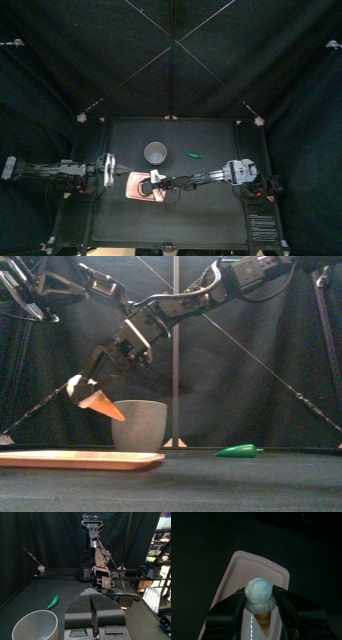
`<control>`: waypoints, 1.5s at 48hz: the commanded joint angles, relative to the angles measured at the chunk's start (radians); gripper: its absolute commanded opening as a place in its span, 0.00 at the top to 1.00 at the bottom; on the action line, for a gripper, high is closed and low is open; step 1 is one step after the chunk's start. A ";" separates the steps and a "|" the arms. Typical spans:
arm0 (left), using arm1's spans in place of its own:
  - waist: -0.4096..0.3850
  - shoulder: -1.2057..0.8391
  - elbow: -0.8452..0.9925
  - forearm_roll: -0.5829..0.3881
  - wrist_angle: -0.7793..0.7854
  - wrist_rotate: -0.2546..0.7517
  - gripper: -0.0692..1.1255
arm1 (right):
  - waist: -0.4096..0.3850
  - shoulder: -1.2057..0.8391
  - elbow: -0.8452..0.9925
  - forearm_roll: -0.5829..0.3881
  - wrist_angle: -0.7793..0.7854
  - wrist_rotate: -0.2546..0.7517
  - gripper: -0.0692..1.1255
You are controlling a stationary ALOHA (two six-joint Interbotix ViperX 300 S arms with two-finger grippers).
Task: Pick the ice cream then place it on the pink plate
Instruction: Drop ice cream on the pink plate and return to neutral
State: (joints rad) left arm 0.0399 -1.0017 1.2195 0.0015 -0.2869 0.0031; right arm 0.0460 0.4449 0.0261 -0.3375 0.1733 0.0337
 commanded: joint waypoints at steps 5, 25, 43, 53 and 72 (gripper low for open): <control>0.002 -0.005 -0.009 0.002 -0.005 0.002 0.96 | -0.005 -0.023 -0.009 0.040 -0.009 0.005 0.18; 0.006 -0.005 -0.006 0.002 -0.005 0.003 0.96 | -0.061 -0.192 0.124 0.077 -0.023 0.011 0.06; 0.017 -0.006 -0.003 0.005 -0.003 0.003 0.96 | -0.074 -0.715 0.557 0.118 -0.313 0.009 0.06; 0.017 -0.009 -0.003 0.005 -0.003 0.003 0.96 | -0.043 -1.006 0.798 0.124 -0.439 0.009 0.06; 0.017 -0.014 0.002 0.005 -0.005 0.003 0.96 | -0.018 -1.431 1.032 0.172 -0.439 0.011 0.06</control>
State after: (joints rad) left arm 0.0552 -1.0186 1.2349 0.0046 -0.2853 0.0031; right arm 0.0261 -0.9403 1.0431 -0.1749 -0.2577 0.0430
